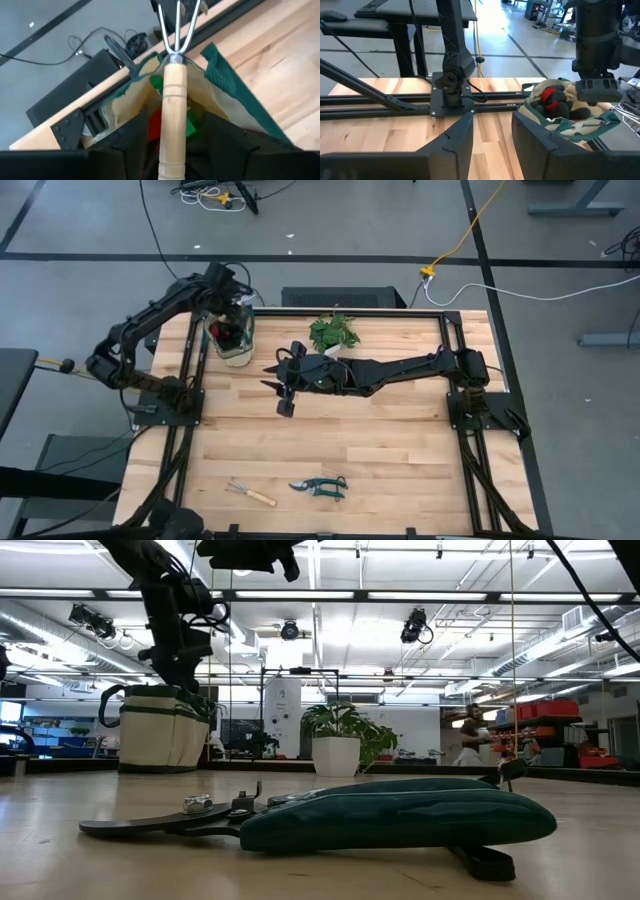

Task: Pick & Place Garden tools in Gardening bag
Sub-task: Put the right light brown hand rake into the green gardening bag

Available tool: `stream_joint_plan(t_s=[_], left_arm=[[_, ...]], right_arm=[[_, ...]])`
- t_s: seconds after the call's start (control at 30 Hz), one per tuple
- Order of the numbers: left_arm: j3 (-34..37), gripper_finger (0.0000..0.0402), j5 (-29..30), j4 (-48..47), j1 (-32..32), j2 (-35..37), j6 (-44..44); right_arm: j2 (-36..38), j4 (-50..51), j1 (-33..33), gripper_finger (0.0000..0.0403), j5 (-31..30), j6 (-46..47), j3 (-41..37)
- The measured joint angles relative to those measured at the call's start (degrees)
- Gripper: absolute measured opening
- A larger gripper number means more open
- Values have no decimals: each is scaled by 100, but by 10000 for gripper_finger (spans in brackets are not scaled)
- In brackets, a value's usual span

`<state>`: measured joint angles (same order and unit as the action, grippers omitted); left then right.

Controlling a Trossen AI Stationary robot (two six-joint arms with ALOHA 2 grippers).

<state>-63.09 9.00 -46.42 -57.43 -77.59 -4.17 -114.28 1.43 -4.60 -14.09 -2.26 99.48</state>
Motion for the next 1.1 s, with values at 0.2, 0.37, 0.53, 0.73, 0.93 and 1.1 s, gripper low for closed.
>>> stream_joint_plan(t_s=[0.2,0.37,0.53,0.73,0.93,1.1], left_arm=[[0,180,44,-156,0,-185,3],[1,107,282,-217,9,-195,-6],[2,73,277,-236,9,-178,-96],[4,73,280,-244,48,-155,-100],[9,73,276,-265,55,231,-59],[7,73,211,-666,65,663,225]], right_arm=[[0,-1,-2,135,2,0,0],[0,-1,0,135,2,0,0],[0,0,0,135,2,2,0],[0,0,0,135,2,1,0],[0,0,2,135,3,0,0],[0,-1,4,135,4,0,0]])
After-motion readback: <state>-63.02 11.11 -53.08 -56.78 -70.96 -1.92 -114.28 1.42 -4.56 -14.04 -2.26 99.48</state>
